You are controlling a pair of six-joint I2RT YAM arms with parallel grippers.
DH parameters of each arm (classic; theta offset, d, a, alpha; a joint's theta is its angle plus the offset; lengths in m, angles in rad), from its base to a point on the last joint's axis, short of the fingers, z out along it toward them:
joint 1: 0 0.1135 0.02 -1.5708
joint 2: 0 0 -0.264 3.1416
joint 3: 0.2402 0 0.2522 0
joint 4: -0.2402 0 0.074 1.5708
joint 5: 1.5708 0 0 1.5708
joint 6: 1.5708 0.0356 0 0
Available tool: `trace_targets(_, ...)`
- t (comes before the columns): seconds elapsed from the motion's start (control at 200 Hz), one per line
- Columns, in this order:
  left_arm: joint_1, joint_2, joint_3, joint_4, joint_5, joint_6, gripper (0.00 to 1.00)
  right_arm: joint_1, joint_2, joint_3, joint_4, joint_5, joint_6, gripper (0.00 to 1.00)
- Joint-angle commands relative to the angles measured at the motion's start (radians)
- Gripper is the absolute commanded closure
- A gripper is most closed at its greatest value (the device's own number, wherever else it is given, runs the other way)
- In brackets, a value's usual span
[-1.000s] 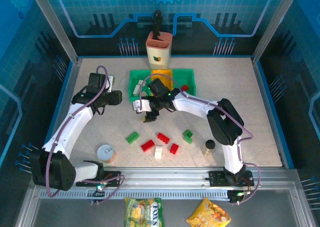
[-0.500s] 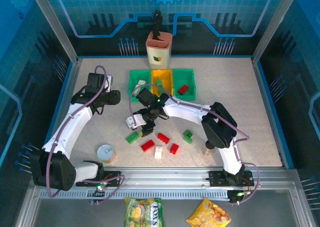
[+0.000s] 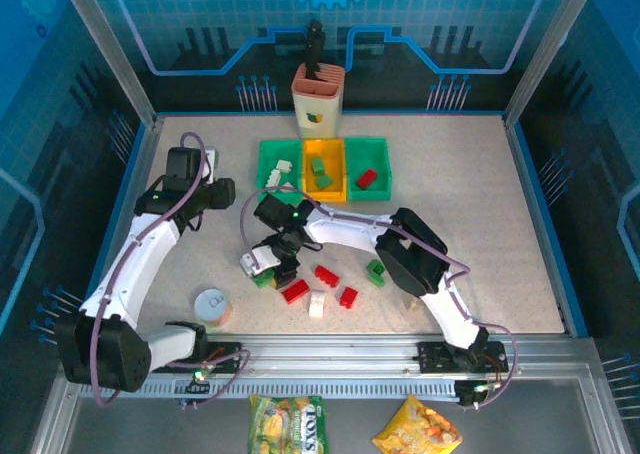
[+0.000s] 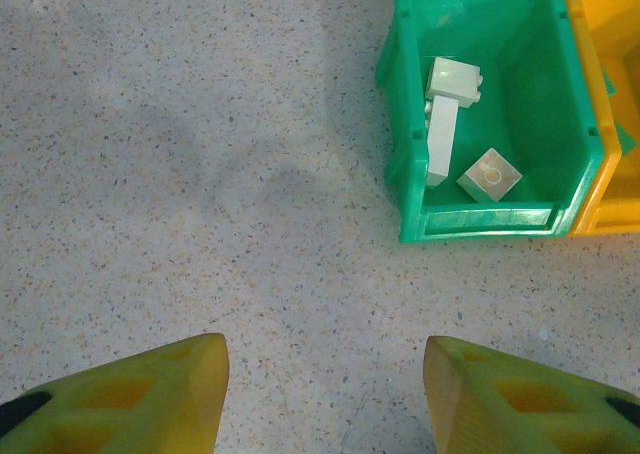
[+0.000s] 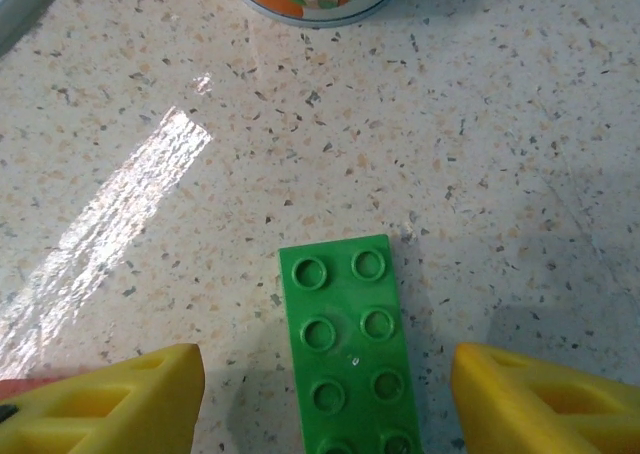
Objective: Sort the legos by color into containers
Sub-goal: Pick up the lego from the bottom-center of the table.
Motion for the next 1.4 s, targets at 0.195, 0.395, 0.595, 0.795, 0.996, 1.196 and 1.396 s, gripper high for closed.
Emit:
trace_targets(0.195,0.013,-0.029,-0.014,0.013,-0.006,-0.018,0.45,0.019,0.063,0.06,-0.06,0.078,-0.044,0.41)
trace_targets(0.395,0.014,-0.029,-0.015,0.014,-0.003,-0.014,0.45,0.019,0.073,0.073,-0.089,0.083,-0.058,0.49)
trace_targets(0.595,0.014,-0.027,-0.016,0.013,-0.001,-0.012,0.45,0.018,0.074,0.101,-0.124,0.08,-0.058,0.58)
trace_targets(0.795,0.014,-0.021,-0.013,0.011,0.004,-0.013,0.45,0.014,0.061,0.108,-0.134,0.085,-0.05,0.64)
trace_targets(0.996,0.016,-0.016,-0.013,0.011,0.006,-0.012,0.45,0.0,0.037,0.099,-0.121,0.082,-0.038,0.65)
trace_targets(1.196,0.016,-0.013,-0.012,0.011,0.007,-0.013,0.45,-0.032,-0.002,0.057,-0.097,0.083,-0.011,0.67)
trace_targets(1.396,0.017,-0.009,-0.01,0.009,0.006,-0.012,0.45,-0.083,-0.07,-0.028,-0.048,0.098,0.038,0.65)
